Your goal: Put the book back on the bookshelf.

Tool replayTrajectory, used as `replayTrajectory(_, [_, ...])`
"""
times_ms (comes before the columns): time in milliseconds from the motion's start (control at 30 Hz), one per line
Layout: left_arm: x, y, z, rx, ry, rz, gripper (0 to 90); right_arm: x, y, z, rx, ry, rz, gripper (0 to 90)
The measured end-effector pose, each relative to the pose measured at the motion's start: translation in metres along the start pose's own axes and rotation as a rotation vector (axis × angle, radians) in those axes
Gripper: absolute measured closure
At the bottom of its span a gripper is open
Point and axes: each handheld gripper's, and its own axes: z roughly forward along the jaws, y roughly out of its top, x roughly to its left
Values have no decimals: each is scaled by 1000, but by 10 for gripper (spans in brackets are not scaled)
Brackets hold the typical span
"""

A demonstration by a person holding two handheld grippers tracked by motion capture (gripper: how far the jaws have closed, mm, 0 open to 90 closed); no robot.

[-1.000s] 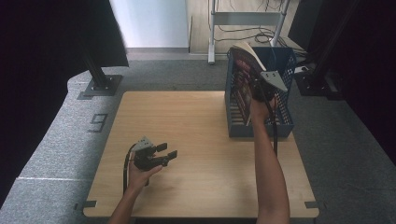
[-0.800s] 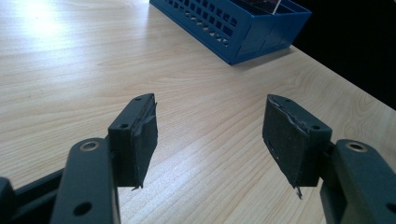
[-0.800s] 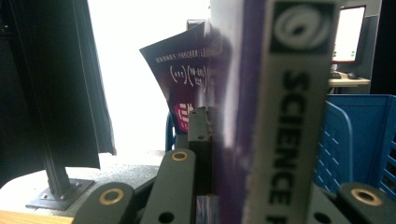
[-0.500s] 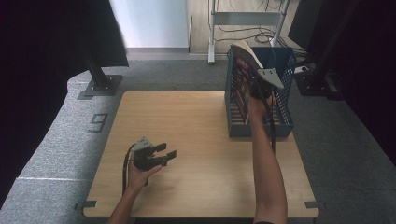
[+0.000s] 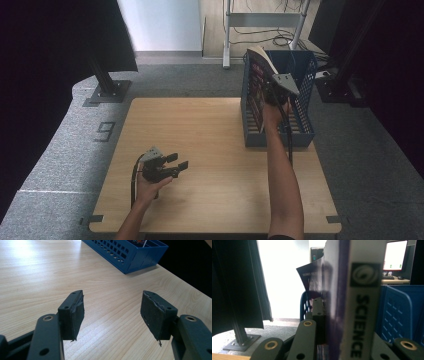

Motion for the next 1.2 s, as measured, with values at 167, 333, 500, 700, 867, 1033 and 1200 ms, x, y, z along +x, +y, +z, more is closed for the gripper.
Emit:
replayTrajectory(167, [0, 0, 0, 1, 1, -4, 359, 3, -12, 6, 31, 4, -15, 808])
replayTrajectory(333, [0, 0, 0, 2, 3, -4, 359, 7, -26, 10, 61, 9, -35, 808])
replayTrajectory(500, [0, 0, 1, 4, 3, -3, 358, 6, -36, 12, 84, 14, -22, 806])
replayTrajectory(700, [-1, 0, 0, 1, 4, 2, 357, 10, -38, 9, 90, 28, -15, 794])
replayTrajectory(867, [-3, 0, 1, 3, 0, 4, 357, 12, -45, 1, 117, -3, -37, 776])
replayTrajectory(1033, [-6, -1, 4, 13, -5, 14, 357, 8, -46, -9, 123, 17, -27, 778])
replayTrajectory(1200, [-8, -1, 6, 22, -6, 20, 356, 6, -48, -10, 171, 26, -38, 769])
